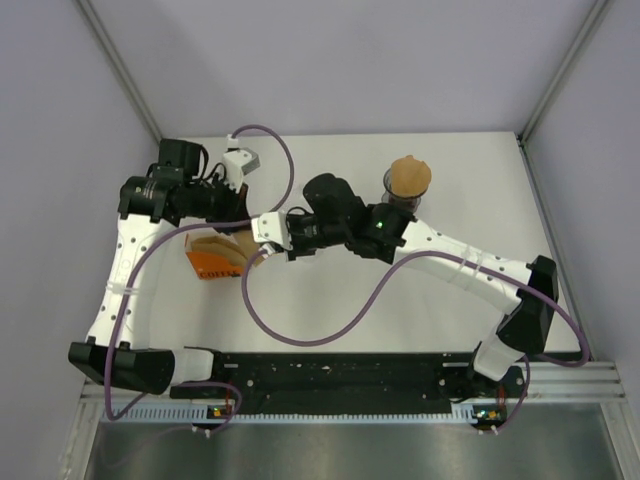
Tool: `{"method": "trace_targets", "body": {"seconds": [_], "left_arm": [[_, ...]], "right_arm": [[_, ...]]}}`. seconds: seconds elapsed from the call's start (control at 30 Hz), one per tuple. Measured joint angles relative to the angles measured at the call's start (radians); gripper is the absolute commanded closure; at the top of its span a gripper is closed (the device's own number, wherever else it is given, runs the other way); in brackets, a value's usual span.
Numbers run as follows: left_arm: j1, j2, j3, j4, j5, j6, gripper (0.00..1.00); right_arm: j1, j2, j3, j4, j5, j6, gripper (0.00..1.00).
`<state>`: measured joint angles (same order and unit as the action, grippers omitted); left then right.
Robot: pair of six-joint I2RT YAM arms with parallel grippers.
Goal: Place the coffee filter in the dripper
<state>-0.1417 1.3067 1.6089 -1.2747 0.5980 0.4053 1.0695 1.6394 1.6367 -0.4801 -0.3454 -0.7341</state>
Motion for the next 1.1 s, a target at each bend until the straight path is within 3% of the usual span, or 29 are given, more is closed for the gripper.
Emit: {"method": "trace_targets", "body": {"seconds": [0.13, 0.17, 0.27, 0.3, 0.37, 0.5, 0.53, 0.83, 1.0, 1.1], "left_arm": [[-0.002, 0.004, 0.013, 0.081, -0.137, -0.094, 1.00], [-0.005, 0.008, 0.023, 0.091, -0.151, -0.113, 1.00], [-0.018, 0.014, 0.054, 0.119, -0.193, -0.151, 1.00], [-0.019, 0.015, 0.066, 0.130, -0.213, -0.159, 1.00], [-0.026, 0.015, 0.095, 0.153, -0.264, -0.173, 1.00], [-0.040, 0.013, 0.160, 0.194, -0.388, -0.171, 1.00], [-0.043, 0.011, 0.173, 0.201, -0.414, -0.167, 1.00], [-0.099, -0.045, 0.200, 0.277, -0.710, -0.032, 1.00], [-0.174, -0.136, 0.107, 0.374, -0.834, 0.056, 1.00], [-0.224, -0.193, 0.037, 0.443, -0.889, 0.104, 1.00]], "right_arm": [[0.000, -0.003, -0.028, 0.029, -0.027, -0.006, 1.00], [0.000, -0.003, -0.041, 0.042, -0.030, -0.005, 0.91], [0.000, -0.005, -0.075, 0.082, -0.017, 0.037, 0.47], [0.000, -0.013, -0.096, 0.102, -0.001, 0.061, 0.38], [0.000, -0.032, -0.133, 0.138, 0.037, 0.126, 0.26], [-0.025, -0.074, -0.158, 0.233, 0.101, 0.312, 0.14], [-0.038, -0.084, -0.158, 0.264, 0.111, 0.377, 0.01], [-0.237, -0.005, 0.043, 0.457, 0.132, 1.022, 0.01], [-0.244, 0.136, 0.158, 0.560, 0.090, 1.248, 0.02], [-0.234, 0.213, 0.197, 0.600, 0.073, 1.363, 0.09]]}}
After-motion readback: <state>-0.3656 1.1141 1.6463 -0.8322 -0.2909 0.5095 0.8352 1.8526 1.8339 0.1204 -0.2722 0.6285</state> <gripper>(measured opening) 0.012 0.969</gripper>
